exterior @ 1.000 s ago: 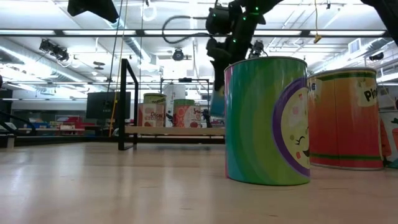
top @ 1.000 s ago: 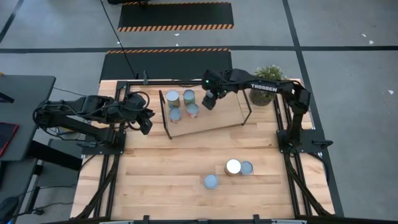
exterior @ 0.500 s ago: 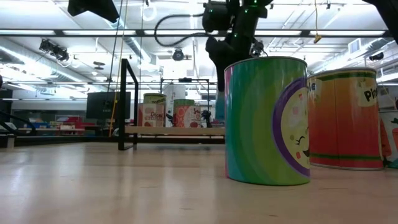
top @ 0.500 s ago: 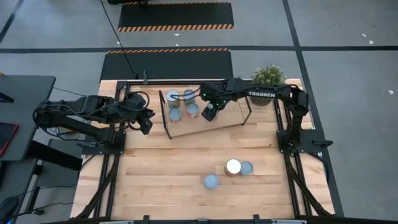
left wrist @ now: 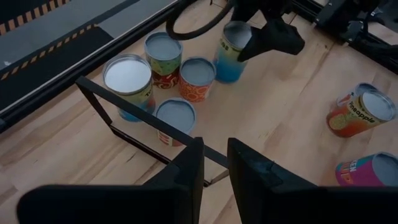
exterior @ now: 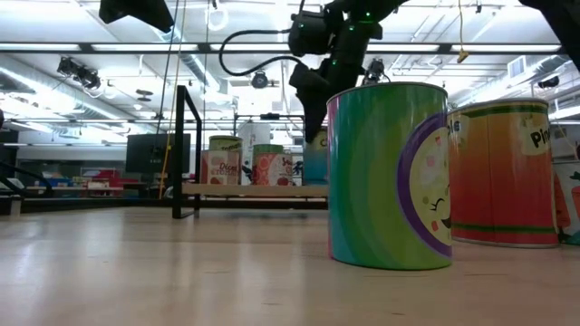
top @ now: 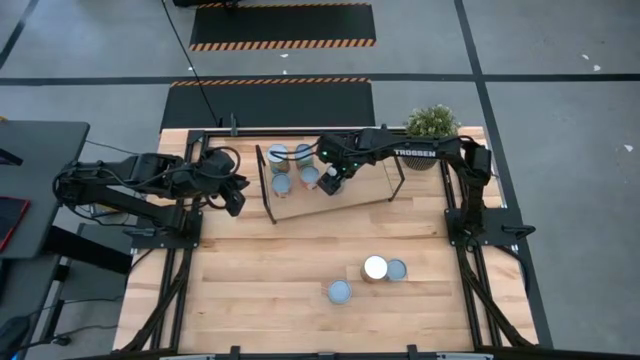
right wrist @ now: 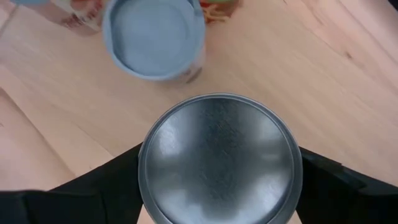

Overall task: Pick and place cans onto a shelf
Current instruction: Put the canned cherries on the shelf

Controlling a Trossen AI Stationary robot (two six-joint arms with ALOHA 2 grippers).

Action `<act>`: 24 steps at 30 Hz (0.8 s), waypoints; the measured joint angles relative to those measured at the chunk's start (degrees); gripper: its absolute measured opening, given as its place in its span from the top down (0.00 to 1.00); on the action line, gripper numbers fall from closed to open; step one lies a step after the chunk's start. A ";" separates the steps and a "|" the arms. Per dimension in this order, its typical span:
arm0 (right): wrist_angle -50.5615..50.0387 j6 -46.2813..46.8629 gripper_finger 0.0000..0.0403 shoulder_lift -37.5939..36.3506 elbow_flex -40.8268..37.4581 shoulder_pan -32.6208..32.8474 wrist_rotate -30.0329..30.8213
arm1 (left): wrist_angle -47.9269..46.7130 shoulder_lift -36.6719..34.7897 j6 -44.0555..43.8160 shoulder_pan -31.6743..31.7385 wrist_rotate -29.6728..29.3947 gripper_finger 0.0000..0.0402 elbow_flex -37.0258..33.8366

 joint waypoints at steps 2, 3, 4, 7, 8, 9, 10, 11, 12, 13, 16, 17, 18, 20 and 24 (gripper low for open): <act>1.20 -0.02 0.17 0.00 0.00 0.00 -0.15 | -0.01 0.02 0.00 0.00 0.02 0.81 -0.01; 1.47 -0.06 0.17 0.02 0.00 -0.04 -0.47 | 0.00 0.00 0.00 0.00 0.00 0.81 -0.01; 1.70 -0.07 0.16 0.00 0.00 -0.11 -1.11 | 0.01 0.00 0.00 0.00 0.00 0.81 -0.01; 1.75 -0.11 0.14 0.02 0.00 -0.27 -1.90 | 0.01 0.02 0.00 0.00 0.01 0.81 -0.01; 1.77 -0.17 0.13 0.02 0.00 -0.28 -1.88 | 0.01 0.02 0.00 0.00 0.02 0.81 0.00; 1.76 -0.31 0.12 0.02 0.00 -0.28 -1.88 | -0.01 0.02 0.00 0.00 0.01 0.81 -0.01; 1.76 -0.46 0.11 0.02 0.00 -0.26 -1.88 | -0.01 0.01 0.00 0.00 0.02 0.81 -0.01; 1.68 -0.48 0.09 0.02 0.00 -0.26 -1.90 | 0.01 0.02 0.00 0.00 0.02 0.81 -0.01; 1.48 -0.46 0.08 0.02 0.00 -0.33 -2.14 | -0.01 0.02 0.00 0.00 0.02 0.81 -0.01; 1.08 -0.29 0.07 0.00 0.00 -0.35 -2.64 | -0.01 0.02 0.00 0.00 0.02 0.81 -0.01; -1.44 -0.06 0.06 -0.04 0.94 -0.37 -3.95 | -0.01 0.01 0.00 0.00 0.02 0.81 -0.01; -2.67 -0.15 0.05 -0.06 1.86 -0.22 -3.87 | -0.01 0.01 0.00 0.00 0.02 0.81 -0.01; -3.20 -0.39 0.05 -0.12 2.80 -0.05 -3.64 | -0.01 0.01 0.00 0.00 0.02 0.81 -0.01; -4.01 -0.71 0.05 -0.17 4.78 0.18 -3.24 | -0.01 0.01 0.03 0.00 0.03 0.81 -0.01; -4.61 -3.73 0.05 -0.29 9.90 0.38 -0.72 | -0.03 0.02 0.04 0.00 0.02 0.81 -0.01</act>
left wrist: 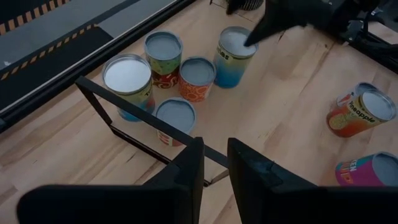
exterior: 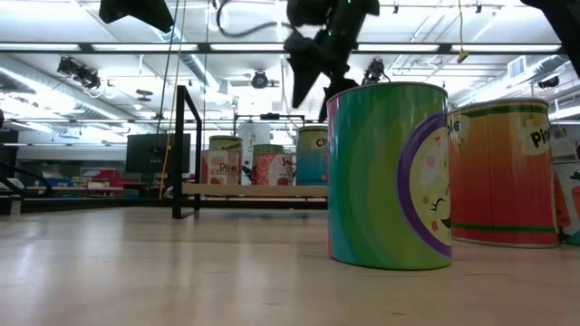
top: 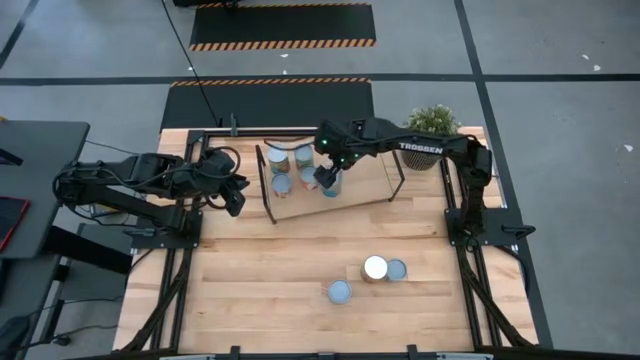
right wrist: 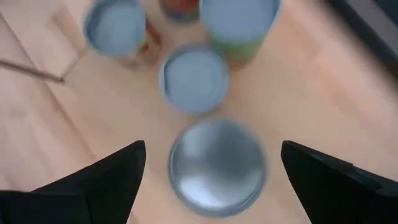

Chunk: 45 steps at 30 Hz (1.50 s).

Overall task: Pick and place cans onto a shelf
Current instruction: Put the canned cherries on the shelf, then adjust the canned meatballs on the shelf

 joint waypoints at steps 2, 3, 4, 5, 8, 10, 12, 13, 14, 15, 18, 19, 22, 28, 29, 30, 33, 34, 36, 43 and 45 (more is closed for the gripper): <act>0.12 -1.88 0.05 -0.02 1.51 -0.01 2.35 | 0.00 0.00 0.02 0.00 0.02 0.81 0.00; 0.09 -2.65 0.05 0.02 1.96 -0.01 3.05 | 0.00 0.00 0.02 0.00 0.02 0.81 0.02; 0.28 -3.47 0.05 0.02 2.22 -0.24 3.21 | 0.00 0.00 0.02 0.00 0.02 0.81 0.00; 0.85 -4.32 0.05 0.02 2.26 -0.50 3.06 | 0.00 -0.01 0.03 0.00 0.02 0.81 0.01; 3.26 -6.86 0.06 0.51 2.27 -0.95 1.82 | 0.00 0.00 0.14 0.00 0.02 0.81 0.00; 4.82 -7.63 0.06 1.42 2.37 -0.80 1.92 | 0.02 0.00 0.43 0.00 0.00 0.81 0.00; 4.16 -7.53 0.07 2.38 2.28 0.20 2.12 | -0.04 -0.02 0.63 0.00 0.00 0.81 0.00; 4.71 -7.55 0.07 2.70 2.29 0.90 1.98 | -0.03 -0.02 0.63 0.00 0.00 0.81 0.00; 4.78 -8.04 0.07 3.05 2.30 1.75 1.87 | -0.03 0.00 0.63 0.00 0.02 0.81 0.00; 5.00 -8.93 0.07 3.26 2.30 2.66 1.84 | -0.04 -0.01 0.63 0.00 0.00 0.81 0.00; 7.01 -12.44 0.07 3.98 2.34 5.18 3.27 | -0.04 0.00 0.63 0.00 0.02 0.81 0.00; 7.03 -13.82 0.07 4.03 2.32 5.81 3.41 | -0.04 -0.02 0.63 0.00 0.00 0.81 0.02; 10.00 -18.05 0.07 4.89 2.48 7.04 3.28 | 0.00 0.00 0.57 0.00 0.00 0.81 0.00; 11.69 -28.68 0.07 7.65 2.39 7.63 3.73 | 0.22 -0.04 -0.04 0.00 0.09 0.81 0.00; 11.75 -29.35 0.07 8.02 2.39 7.74 3.81 | 0.31 -0.02 -0.04 0.00 0.13 0.81 0.00; 11.30 -30.18 0.07 8.82 2.41 7.98 4.21 | 0.26 0.00 -0.04 0.00 0.22 0.81 0.00; 10.91 -32.87 0.07 10.56 2.32 8.42 8.98 | 0.61 0.00 -0.04 0.00 0.15 0.81 0.00; 11.28 -33.63 0.07 10.94 2.32 8.46 9.94 | 0.69 -0.01 -0.04 0.00 0.13 0.81 0.00; 11.53 -34.52 0.07 11.54 2.34 8.43 10.21 | 0.82 0.00 -0.04 0.00 0.09 0.81 0.00; 11.53 -34.97 0.07 13.78 2.34 8.28 9.10 | 0.79 0.00 -0.02 0.00 0.02 0.81 0.00; 11.85 -34.81 0.07 14.12 2.45 8.08 7.68 | 0.79 0.00 -0.02 0.00 0.03 0.81 0.00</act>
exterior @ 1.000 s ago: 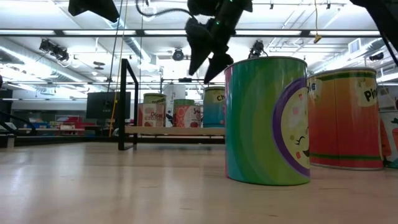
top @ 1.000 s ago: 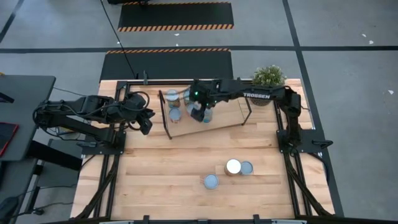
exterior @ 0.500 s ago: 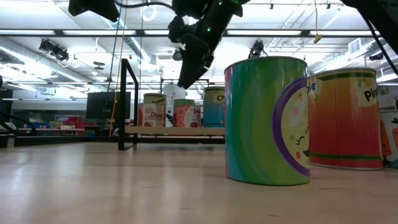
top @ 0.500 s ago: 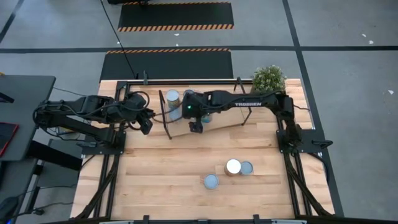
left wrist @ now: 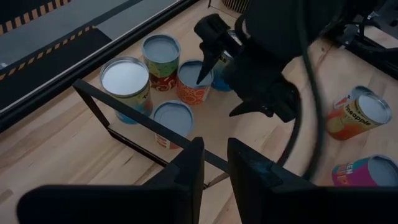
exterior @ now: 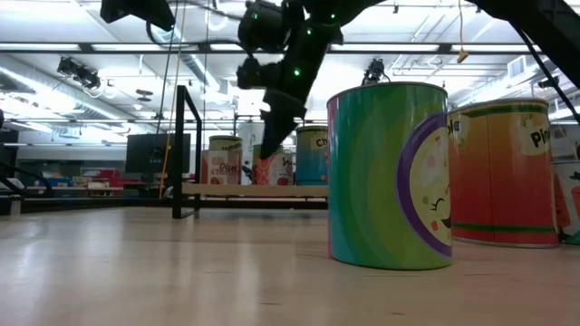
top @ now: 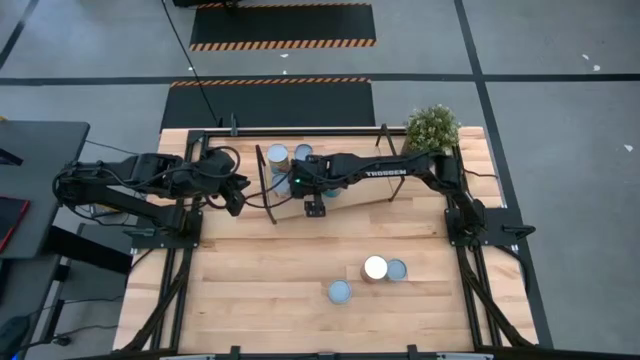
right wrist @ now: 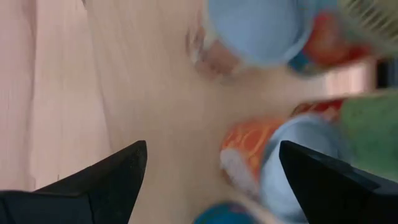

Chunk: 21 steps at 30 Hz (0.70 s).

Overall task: Pick and place cans onto a shelf
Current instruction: Adjust the canned meatballs on the shelf

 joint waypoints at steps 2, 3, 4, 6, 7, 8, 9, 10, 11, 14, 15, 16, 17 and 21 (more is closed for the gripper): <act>-1.42 0.21 0.07 0.24 -0.15 -0.24 -0.21 | 0.00 0.00 0.00 0.00 0.14 0.81 0.00; -1.33 0.35 0.07 0.22 -0.14 -0.29 -0.31 | 0.00 0.00 0.01 0.00 0.14 0.81 0.00; -1.35 0.39 0.07 0.11 -0.13 -0.31 -0.44 | 0.00 0.00 0.02 0.00 0.15 0.81 0.00; -1.47 0.45 0.07 0.11 -0.10 -0.31 -1.64 | 0.00 -0.02 0.03 0.00 0.14 0.81 0.00; -1.65 0.51 0.07 0.11 -0.10 -0.27 -2.04 | 0.00 -0.02 0.04 0.00 0.16 0.81 0.00; -1.76 0.69 0.07 0.11 -0.10 -0.27 -2.61 | -0.02 0.00 0.04 0.00 0.16 0.81 0.00; -1.88 0.83 0.07 0.09 -0.10 -0.27 -3.08 | -0.02 0.00 0.06 0.00 0.16 0.81 0.00; -1.91 0.90 0.07 0.09 -0.10 -0.27 -3.32 | 0.00 -0.01 0.08 0.00 0.16 0.81 0.00; -1.91 0.96 0.07 0.09 -0.10 -0.21 -3.63 | -0.02 0.00 0.10 0.00 0.16 0.81 0.00; -1.98 1.00 0.07 0.04 -0.08 0.36 -4.47 | -0.04 0.00 0.17 0.00 0.16 0.81 0.00; -2.12 1.00 0.07 0.04 -0.08 0.65 -4.52 | -0.04 0.00 0.17 0.00 0.16 0.81 0.00; -2.25 1.00 0.07 0.02 -0.06 0.91 -4.60 | -0.04 0.00 0.17 0.00 0.16 0.81 0.00; -2.35 1.27 0.07 0.02 -0.06 1.19 -4.66 | -0.02 0.00 0.17 0.00 0.16 0.81 0.00; -2.33 2.48 0.07 0.02 -0.06 1.85 -4.61 | -0.04 0.00 0.17 0.00 0.18 0.81 0.00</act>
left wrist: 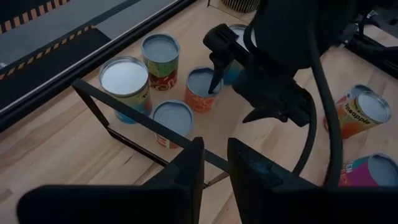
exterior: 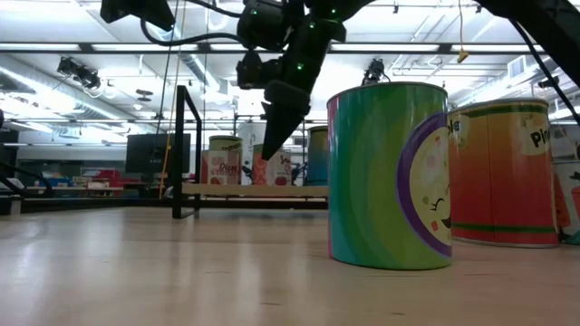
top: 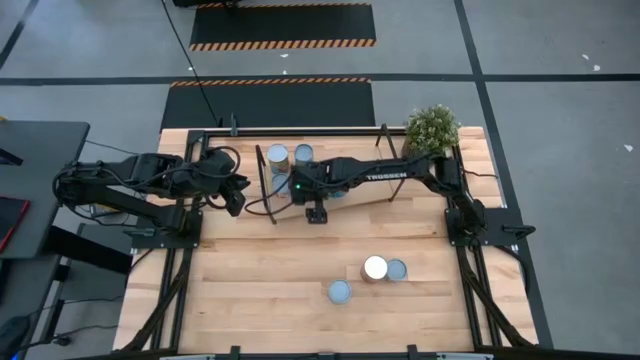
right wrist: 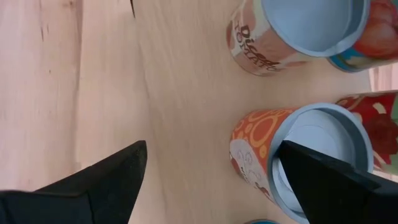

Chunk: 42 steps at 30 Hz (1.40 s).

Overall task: Pick and place cans onto a shelf
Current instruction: Adjust the canned meatballs on the shelf, then put the canned pineapple on the shelf

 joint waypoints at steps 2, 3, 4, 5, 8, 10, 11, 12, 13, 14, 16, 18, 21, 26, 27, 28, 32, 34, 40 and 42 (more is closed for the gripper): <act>-0.01 0.18 0.07 0.00 0.00 0.26 0.35 | 0.00 0.00 -0.01 0.00 0.01 0.81 0.00; -0.04 0.72 0.07 -0.06 0.00 0.31 0.49 | 0.01 0.00 0.00 0.00 0.00 0.81 0.00; -0.29 1.33 0.07 -0.30 0.00 0.31 0.43 | -0.01 0.00 -0.02 0.00 0.03 0.81 0.00; -0.72 1.94 0.07 -0.55 0.00 0.31 0.19 | -0.01 0.00 -0.01 0.00 0.20 0.81 0.00; -1.09 2.83 0.07 -2.17 -0.07 0.35 0.40 | -0.03 0.00 -0.04 0.00 1.16 0.81 0.00; -1.27 2.85 0.07 -3.84 -0.07 0.48 1.80 | -0.01 0.00 -0.04 -0.02 1.47 0.81 0.00; -1.24 2.93 0.07 -4.77 -0.07 0.48 2.41 | -0.01 0.00 -0.04 -0.02 1.51 0.81 0.00; -1.30 3.08 0.07 -5.59 -0.07 0.48 2.71 | -0.01 0.00 -0.06 -0.02 1.51 0.81 0.00; -1.38 3.33 0.07 -6.37 -0.07 0.46 2.81 | -0.01 0.00 -0.05 -0.02 1.51 0.81 0.00; -1.46 3.72 0.07 -7.22 -0.07 0.46 3.00 | -0.01 -0.02 -0.07 -0.02 1.51 0.81 0.00; -2.38 4.49 0.07 -9.00 -0.07 0.45 3.27 | -0.01 0.00 -0.05 -0.02 1.52 0.81 0.00; -3.14 5.41 0.07 -10.94 -0.07 0.31 3.79 | -0.01 -0.01 -0.05 -0.02 1.51 0.81 0.00; -4.13 6.56 0.07 -13.14 -0.01 -0.65 4.81 | -0.01 0.00 -0.04 -0.02 1.53 0.81 0.00; -6.94 8.68 0.07 -15.18 -0.02 -2.28 6.48 | -0.02 0.00 -0.04 -0.02 1.51 0.81 0.00; -7.16 8.90 0.07 -15.78 -0.02 -2.26 6.72 | -0.01 0.00 -0.03 -0.02 1.52 0.81 0.00; -7.29 9.01 0.07 -16.33 -0.02 -1.97 7.29 | -0.04 0.00 -0.04 -0.02 1.53 0.81 0.00; -7.76 8.14 0.07 -17.84 -0.73 -0.71 8.74 | -0.06 0.00 -0.04 -0.02 1.55 0.81 0.00; -6.62 8.44 0.07 -19.11 -3.32 -0.37 7.76 | -0.07 0.00 -0.04 -0.02 1.55 0.81 0.00; 2.44 10.89 0.07 -25.31 -16.90 2.57 6.15 | -0.63 -0.02 -0.04 -0.01 2.98 0.81 0.00; 6.90 11.64 0.07 -27.38 -20.94 4.16 6.09 | -1.03 0.00 1.13 -0.02 3.02 0.81 0.00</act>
